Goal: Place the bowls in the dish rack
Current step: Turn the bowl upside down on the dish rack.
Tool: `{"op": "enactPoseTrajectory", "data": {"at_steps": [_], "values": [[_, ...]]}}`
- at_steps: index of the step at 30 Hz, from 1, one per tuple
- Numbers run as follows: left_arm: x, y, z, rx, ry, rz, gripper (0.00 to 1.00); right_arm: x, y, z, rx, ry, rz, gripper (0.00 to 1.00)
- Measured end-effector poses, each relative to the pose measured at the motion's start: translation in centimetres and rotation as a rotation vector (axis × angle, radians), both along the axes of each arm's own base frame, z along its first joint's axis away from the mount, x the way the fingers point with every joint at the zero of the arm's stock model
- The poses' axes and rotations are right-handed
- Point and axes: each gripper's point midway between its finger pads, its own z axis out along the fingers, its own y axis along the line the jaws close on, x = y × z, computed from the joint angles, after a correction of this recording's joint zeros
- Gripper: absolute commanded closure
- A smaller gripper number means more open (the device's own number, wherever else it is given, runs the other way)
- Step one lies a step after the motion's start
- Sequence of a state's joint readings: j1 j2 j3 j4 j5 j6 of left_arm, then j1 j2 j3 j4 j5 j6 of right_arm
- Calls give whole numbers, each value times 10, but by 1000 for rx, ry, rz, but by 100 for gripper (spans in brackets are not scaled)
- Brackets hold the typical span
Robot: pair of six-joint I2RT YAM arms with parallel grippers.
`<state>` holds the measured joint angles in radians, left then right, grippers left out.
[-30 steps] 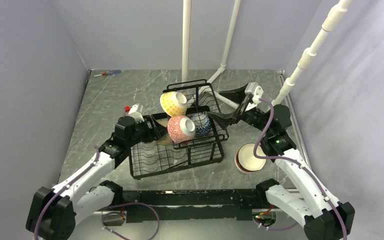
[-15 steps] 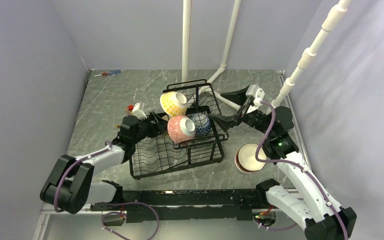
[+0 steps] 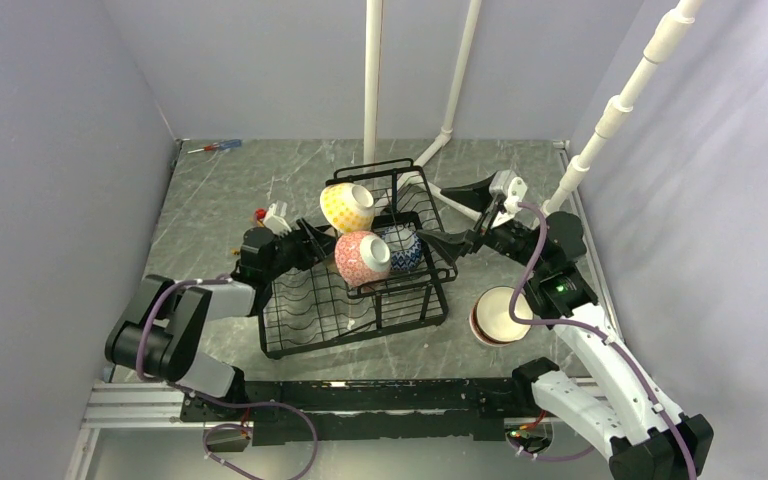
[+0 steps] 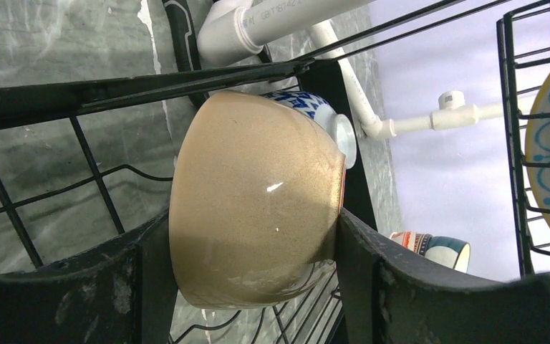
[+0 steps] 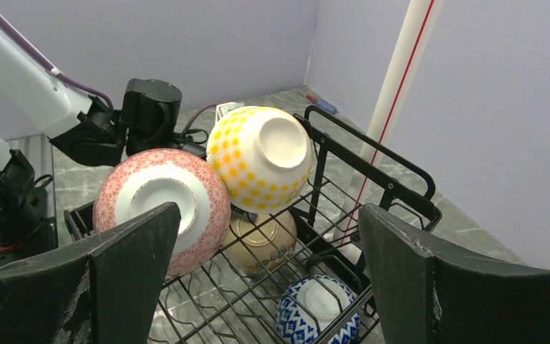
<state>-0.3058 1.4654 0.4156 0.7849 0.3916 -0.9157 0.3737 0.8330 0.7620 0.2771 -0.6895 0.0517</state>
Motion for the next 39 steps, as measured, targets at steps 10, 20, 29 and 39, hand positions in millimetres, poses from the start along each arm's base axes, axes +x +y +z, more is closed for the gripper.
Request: {"op": "enactPoseTrajectory", "data": {"at_steps": [10, 20, 29, 39], "values": [[11, -16, 0, -19, 31, -80, 97, 0, 0, 0, -2, 3, 0, 0], [15, -23, -11, 5, 114, -141, 67, -5, -2, 0, -8, 8, -2, 0], [9, -25, -17, 37, 165, -186, 39, -12, -5, 7, -6, -10, -4, 0], [14, -15, -10, 163, 151, -182, 7, -12, -5, 8, -8, -11, -4, 0]]}}
